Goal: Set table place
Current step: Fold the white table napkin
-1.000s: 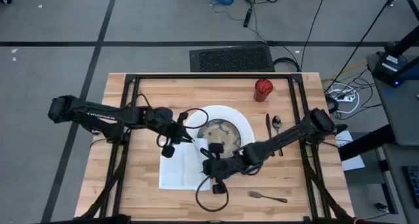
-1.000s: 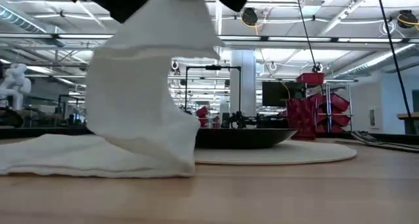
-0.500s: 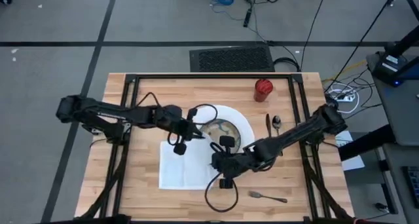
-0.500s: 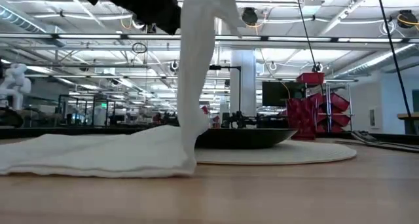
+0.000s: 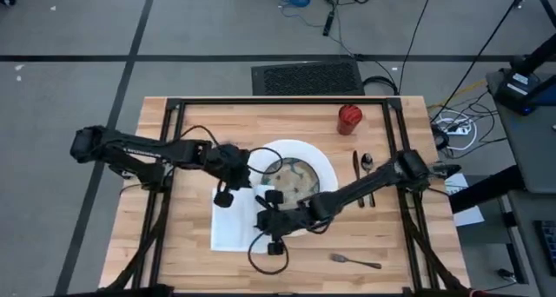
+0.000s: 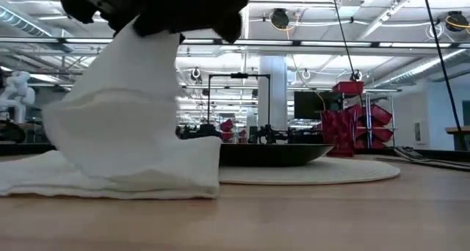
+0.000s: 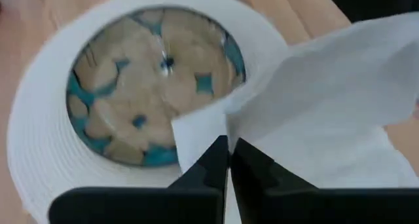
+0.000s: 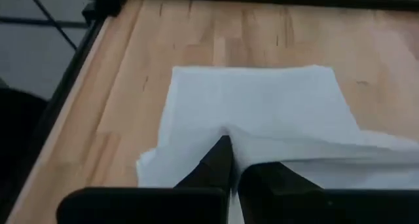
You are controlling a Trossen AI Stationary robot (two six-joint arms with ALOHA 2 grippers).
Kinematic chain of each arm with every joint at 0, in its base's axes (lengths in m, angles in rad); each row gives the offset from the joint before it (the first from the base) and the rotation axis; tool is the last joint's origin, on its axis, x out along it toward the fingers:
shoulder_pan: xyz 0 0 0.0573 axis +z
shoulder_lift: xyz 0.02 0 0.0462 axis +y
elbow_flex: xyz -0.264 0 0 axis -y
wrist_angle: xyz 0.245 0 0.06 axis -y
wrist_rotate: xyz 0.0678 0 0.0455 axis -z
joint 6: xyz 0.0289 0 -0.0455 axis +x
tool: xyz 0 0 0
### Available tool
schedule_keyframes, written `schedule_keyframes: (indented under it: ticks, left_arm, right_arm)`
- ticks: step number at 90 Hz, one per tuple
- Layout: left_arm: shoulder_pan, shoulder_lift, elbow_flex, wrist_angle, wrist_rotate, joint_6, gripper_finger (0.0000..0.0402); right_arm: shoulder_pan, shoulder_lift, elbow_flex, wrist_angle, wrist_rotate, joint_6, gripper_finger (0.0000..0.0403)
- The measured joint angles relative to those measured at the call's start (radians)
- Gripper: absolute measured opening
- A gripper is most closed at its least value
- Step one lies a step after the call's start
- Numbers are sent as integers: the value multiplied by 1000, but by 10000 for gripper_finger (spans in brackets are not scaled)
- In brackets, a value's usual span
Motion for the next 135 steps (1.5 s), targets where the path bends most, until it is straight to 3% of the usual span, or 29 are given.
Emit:
schedule_keyframes:
  ticks: [17, 61, 83, 107, 135]
  left_arm:
    - [0, 0, -4, -102, -3, 0, 0]
    - [0, 7, -78, -78, -101, -34, 0]
    - [0, 7, -74, -138, -111, -131, 34]
    - [0, 7, 66, -401, -203, -253, 99]
    - [-42, 7, 186, -692, -190, -425, 102]
  right_arm:
    - [-23, 71, 0, 75, 1, 0, 0]
    - [-66, 141, 0, 199, -3, -1, 4]
    - [-70, 142, 0, 228, -33, -8, 73]
    - [-78, 142, 0, 273, -24, -7, 155]
    - [-84, 126, 0, 264, -16, -56, 177]
